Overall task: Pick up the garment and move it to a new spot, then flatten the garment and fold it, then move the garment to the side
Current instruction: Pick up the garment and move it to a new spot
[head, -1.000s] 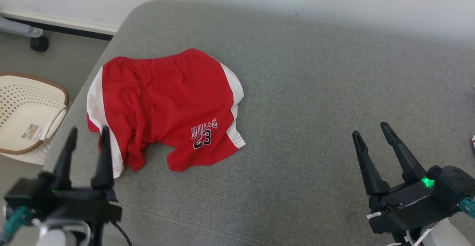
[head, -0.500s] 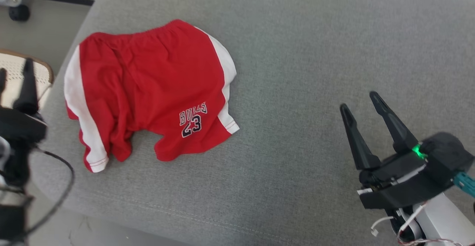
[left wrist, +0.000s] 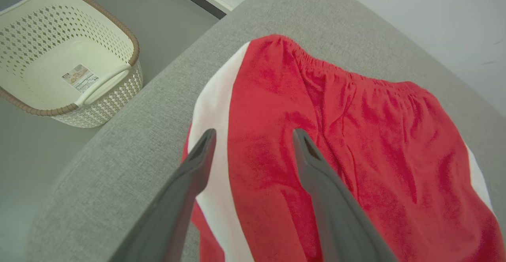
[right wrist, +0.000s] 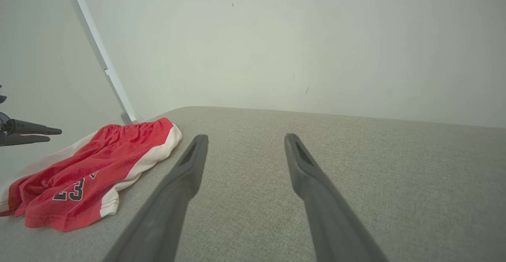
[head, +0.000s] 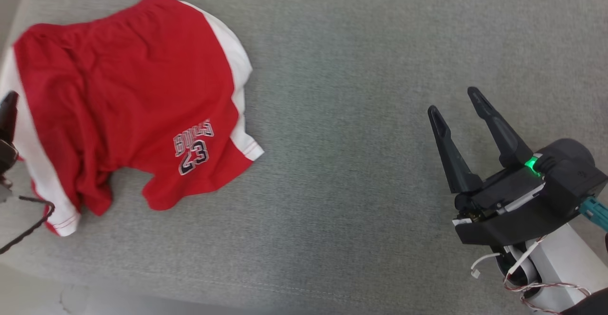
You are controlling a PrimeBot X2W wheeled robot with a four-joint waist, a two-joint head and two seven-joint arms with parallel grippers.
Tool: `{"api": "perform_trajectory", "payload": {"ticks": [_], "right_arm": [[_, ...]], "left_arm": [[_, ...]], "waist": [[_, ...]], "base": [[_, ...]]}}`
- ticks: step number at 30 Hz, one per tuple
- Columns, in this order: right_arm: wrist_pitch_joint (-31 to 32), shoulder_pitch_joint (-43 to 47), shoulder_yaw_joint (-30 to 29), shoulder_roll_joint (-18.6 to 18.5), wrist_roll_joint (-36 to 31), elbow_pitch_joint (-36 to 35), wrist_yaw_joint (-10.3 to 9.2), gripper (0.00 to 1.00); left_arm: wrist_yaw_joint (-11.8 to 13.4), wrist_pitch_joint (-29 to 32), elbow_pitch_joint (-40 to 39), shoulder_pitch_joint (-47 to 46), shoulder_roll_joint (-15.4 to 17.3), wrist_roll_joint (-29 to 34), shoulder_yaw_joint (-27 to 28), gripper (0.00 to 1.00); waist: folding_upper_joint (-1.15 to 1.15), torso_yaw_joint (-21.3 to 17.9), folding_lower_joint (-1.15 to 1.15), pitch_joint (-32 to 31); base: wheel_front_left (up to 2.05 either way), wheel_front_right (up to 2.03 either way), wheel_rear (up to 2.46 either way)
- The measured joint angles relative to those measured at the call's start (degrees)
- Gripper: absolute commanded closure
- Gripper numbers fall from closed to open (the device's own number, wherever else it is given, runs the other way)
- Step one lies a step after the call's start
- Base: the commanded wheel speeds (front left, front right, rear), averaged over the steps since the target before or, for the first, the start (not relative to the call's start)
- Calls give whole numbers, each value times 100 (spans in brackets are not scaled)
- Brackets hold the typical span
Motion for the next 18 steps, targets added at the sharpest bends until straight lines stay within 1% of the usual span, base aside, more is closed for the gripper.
{"api": "perform_trajectory", "payload": {"ticks": [5,8,12,13,14,15,16,17,18], "right_arm": [[-1,-83,-9,5,-18,99,2,0],[-2,-97,-56,-4,-19,165,2,0],[-7,-109,-69,-3,-35,234,7,0],[-7,-118,-71,-1,-38,259,7,0],[-7,-127,-74,-1,-38,282,8,0],[-8,-130,-77,0,-40,297,8,0],[-8,-133,-80,0,-40,321,8,0],[-8,-135,-82,2,-40,354,8,0],[-8,-135,-81,5,-40,381,9,0]], "left_arm": [[-2,412,370,-59,-21,-35,-119,0],[-2,666,570,-214,-116,-44,-232,0],[-4,956,670,-290,-31,-40,-377,0],[-4,1035,699,-319,-25,-40,-409,2],[-4,1112,734,-359,-18,-35,-443,24],[-3,1185,753,-372,-10,-31,-494,51],[-3,1232,776,-380,-10,-30,-527,84],[-3,1252,800,-382,-10,-27,-544,96],[-3,1258,817,-383,-9,-25,-555,100]], "waist": [[0,-189,0,216],[0,-276,0,307],[-1,-323,-1,346],[0,-322,-1,339],[-1,-319,-1,331],[-1,-316,-1,323],[0,-311,-1,312],[-1,-307,-1,296],[-1,-301,-1,276]], "base": [[0,0,0],[0,0,0],[0,0,0],[0,0,0],[0,0,0],[0,0,0],[0,0,0],[0,0,0],[0,0,0]]}}
